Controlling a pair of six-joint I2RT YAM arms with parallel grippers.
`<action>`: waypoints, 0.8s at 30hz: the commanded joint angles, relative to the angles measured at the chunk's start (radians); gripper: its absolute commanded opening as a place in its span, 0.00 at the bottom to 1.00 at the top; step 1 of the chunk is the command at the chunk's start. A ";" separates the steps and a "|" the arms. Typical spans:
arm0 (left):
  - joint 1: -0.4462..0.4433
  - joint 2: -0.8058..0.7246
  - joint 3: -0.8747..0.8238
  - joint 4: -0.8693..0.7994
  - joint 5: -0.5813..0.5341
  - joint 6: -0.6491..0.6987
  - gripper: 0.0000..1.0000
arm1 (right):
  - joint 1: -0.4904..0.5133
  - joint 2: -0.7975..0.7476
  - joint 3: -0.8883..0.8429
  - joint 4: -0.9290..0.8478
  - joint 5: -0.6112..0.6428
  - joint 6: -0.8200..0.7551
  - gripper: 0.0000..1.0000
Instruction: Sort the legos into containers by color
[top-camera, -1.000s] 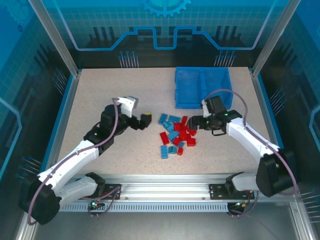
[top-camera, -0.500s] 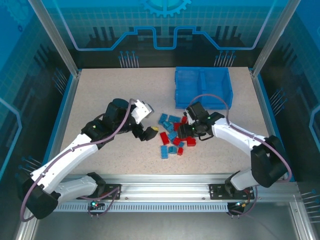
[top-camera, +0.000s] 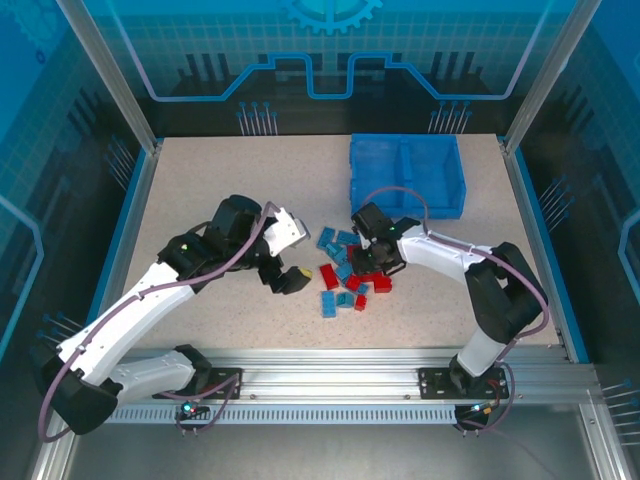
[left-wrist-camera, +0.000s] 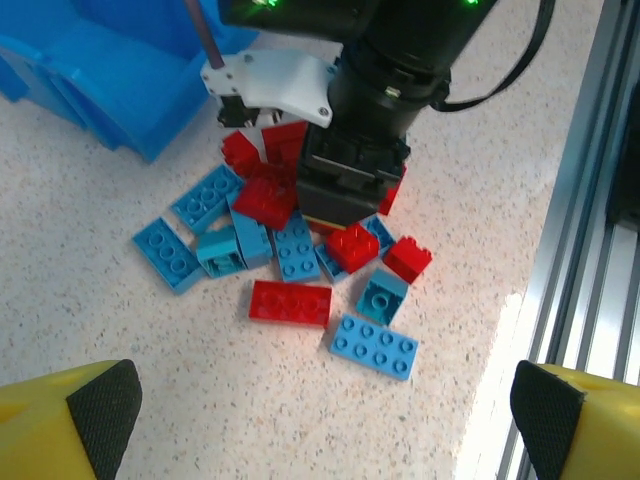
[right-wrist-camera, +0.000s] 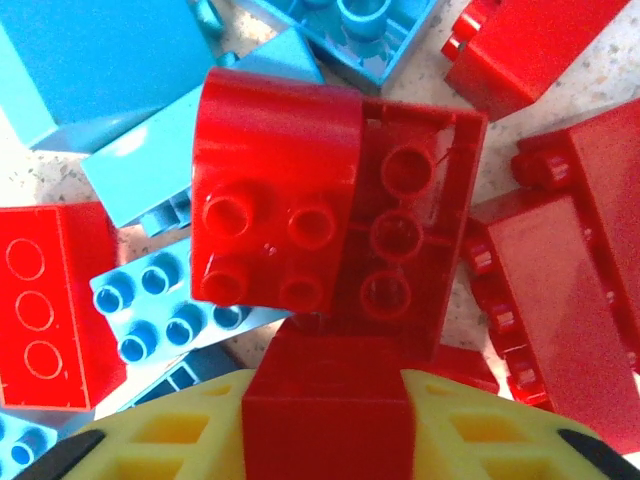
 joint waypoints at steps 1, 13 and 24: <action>-0.007 -0.035 -0.005 -0.038 -0.009 0.054 0.99 | 0.017 -0.020 0.027 -0.039 0.060 0.000 0.29; -0.007 -0.155 -0.129 0.117 -0.133 0.032 0.99 | -0.303 -0.320 0.175 -0.008 0.183 -0.123 0.26; -0.008 -0.203 -0.159 0.110 -0.207 0.022 0.99 | -0.557 0.240 0.522 0.082 0.122 -0.106 0.26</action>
